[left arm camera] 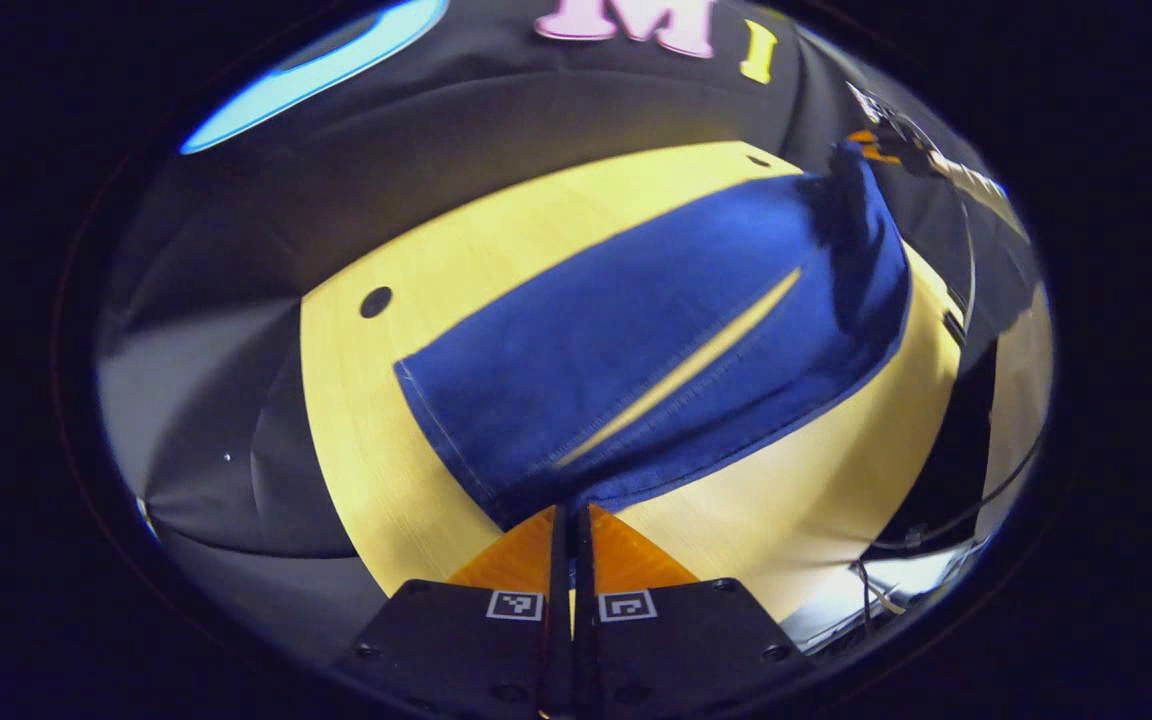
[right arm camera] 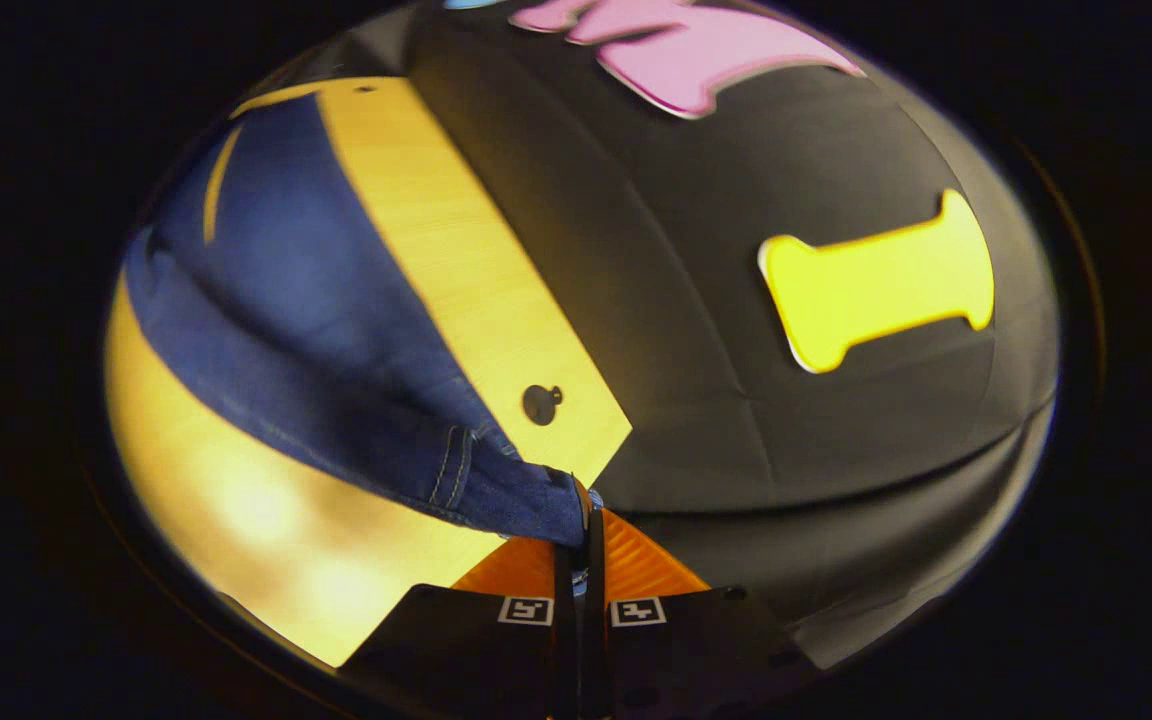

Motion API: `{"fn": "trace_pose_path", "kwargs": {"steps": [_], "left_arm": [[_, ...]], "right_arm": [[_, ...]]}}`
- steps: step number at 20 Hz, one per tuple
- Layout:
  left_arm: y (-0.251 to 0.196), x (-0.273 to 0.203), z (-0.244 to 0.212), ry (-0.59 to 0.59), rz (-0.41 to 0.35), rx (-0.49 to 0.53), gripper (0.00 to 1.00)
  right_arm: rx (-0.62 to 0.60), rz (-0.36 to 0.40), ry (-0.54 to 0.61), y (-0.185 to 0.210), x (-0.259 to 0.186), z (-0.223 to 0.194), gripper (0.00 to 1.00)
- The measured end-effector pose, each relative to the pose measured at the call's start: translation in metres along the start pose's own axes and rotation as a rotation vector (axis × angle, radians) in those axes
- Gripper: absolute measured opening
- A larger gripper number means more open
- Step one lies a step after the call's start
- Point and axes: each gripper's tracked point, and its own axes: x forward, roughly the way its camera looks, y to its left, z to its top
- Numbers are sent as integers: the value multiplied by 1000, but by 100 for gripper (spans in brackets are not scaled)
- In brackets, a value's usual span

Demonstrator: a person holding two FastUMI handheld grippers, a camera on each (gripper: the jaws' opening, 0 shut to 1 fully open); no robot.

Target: Grasp the waist and the cuffs of the jeans and fold them to make the two legs overlap; first hold the waist and fold one-third of the jeans toward the cuffs, then hold the cuffs and fold the remaining one-third in the same direction to finish folding.

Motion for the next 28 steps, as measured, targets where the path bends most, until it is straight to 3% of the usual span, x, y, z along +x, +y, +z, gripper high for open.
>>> {"fn": "trace_pose_path", "kwargs": {"steps": [3, 5, 9, 11, 12, 13, 14, 15, 16, 17, 21, 23, 26, 28], "left_arm": [[54, 34, 28, -15, 94, -69, 6], [74, 56, 47, -25, 162, -55, 6], [98, 108, 57, -7, 235, -89, 6], [103, 124, 53, 22, 299, -106, 2], [101, 131, 54, 13, 320, -117, 13], [100, 136, 59, -17, 342, -124, 16], [95, 137, 68, -57, 352, -135, 44], [91, 135, 74, -99, 366, -147, 71], [90, 129, 80, -131, 401, -156, 99], [86, 120, 88, -176, 427, -163, 97], [30, 72, 128, -423, 436, -244, 97], [-17, 53, 143, -517, 370, -345, 97], [-87, 19, 154, -602, 306, -446, 97], [-125, 7, 161, -625, 273, -465, 97]], "right_arm": [[176, -47, 70, -27, 0, 22, 6], [206, -70, 104, -36, -5, 40, 6], [367, -39, 194, -29, -7, 75, 6], [362, -37, 226, -28, -20, 85, 9], [362, -32, 237, -28, -20, 88, 17], [377, -21, 230, -28, -30, 96, 21], [404, -32, 221, -29, -38, 101, 40], [451, -42, 207, -28, -47, 104, 41], [530, -32, 190, -20, -55, 98, 70], [632, -9, 168, -13, -66, 101, 98], [1063, -27, 31, -19, -92, 96, 98], [1247, -40, 13, -17, -97, 80, 98], [1427, -82, 64, -10, -84, 44, 98], [1482, -125, 111, -8, -76, 23, 98]]}}
